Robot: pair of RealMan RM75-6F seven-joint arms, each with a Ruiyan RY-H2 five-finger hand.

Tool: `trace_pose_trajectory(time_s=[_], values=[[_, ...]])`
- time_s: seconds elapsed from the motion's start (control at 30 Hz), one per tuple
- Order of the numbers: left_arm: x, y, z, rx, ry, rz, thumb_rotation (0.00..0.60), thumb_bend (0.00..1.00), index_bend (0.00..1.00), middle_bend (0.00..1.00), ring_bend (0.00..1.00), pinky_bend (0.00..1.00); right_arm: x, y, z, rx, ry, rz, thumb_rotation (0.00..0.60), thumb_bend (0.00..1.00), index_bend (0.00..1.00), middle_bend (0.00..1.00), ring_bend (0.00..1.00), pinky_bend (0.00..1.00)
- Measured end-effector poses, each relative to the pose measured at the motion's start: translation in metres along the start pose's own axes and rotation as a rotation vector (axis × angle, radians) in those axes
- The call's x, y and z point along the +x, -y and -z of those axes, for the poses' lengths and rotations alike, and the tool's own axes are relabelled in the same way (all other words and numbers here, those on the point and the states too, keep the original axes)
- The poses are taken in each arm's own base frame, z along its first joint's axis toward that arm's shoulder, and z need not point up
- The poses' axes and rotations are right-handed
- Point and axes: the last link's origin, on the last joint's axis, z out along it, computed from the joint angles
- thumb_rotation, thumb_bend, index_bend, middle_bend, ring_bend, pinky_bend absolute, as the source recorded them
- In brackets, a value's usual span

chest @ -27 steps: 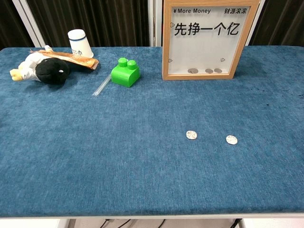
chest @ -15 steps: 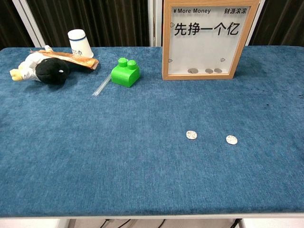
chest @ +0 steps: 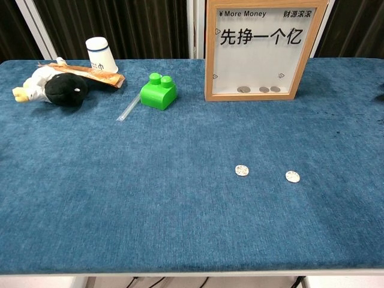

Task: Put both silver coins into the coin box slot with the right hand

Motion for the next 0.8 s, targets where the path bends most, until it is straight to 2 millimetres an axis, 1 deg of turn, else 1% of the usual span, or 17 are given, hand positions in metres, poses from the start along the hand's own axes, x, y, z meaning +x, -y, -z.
trace_pose_trajectory(time_s=[0.2, 0.3, 0.43, 0.6, 0.8], values=[[-0.001, 0.003, 0.0, 0.006, 0.003, -0.001, 0.6, 0.08, 0.06, 0.01, 0.0, 0.0, -0.025, 0.034, -0.029, 0.095, 0.068, 0.0, 0.6, 0.3, 0.25, 0.0, 0.0, 0.0], [0.0, 0.005, 0.0, 0.012, 0.002, 0.002, 0.6, 0.08, 0.06, 0.01, 0.0, 0.0, -0.034, 0.042, -0.039, 0.115, 0.083, 0.007, 0.6, 0.3, 0.28, 0.0, 0.0, 0.0], [-0.001, 0.008, 0.001, 0.015, 0.007, 0.002, 0.6, 0.08, 0.06, 0.01, 0.0, 0.0, -0.042, 0.045, -0.05, 0.114, 0.08, 0.021, 0.6, 0.3, 0.29, 0.0, 0.0, 0.0], [-0.001, 0.011, 0.0, 0.015, 0.007, 0.001, 0.6, 0.08, 0.06, 0.01, 0.0, 0.0, -0.051, 0.048, -0.061, 0.113, 0.079, -0.009, 0.6, 0.3, 0.29, 0.0, 0.0, 0.0], [-0.001, 0.012, -0.001, 0.015, 0.008, 0.004, 0.6, 0.08, 0.06, 0.01, 0.0, 0.0, -0.06, 0.055, -0.069, 0.125, 0.091, -0.024, 0.6, 0.3, 0.31, 0.0, 0.0, 0.0]])
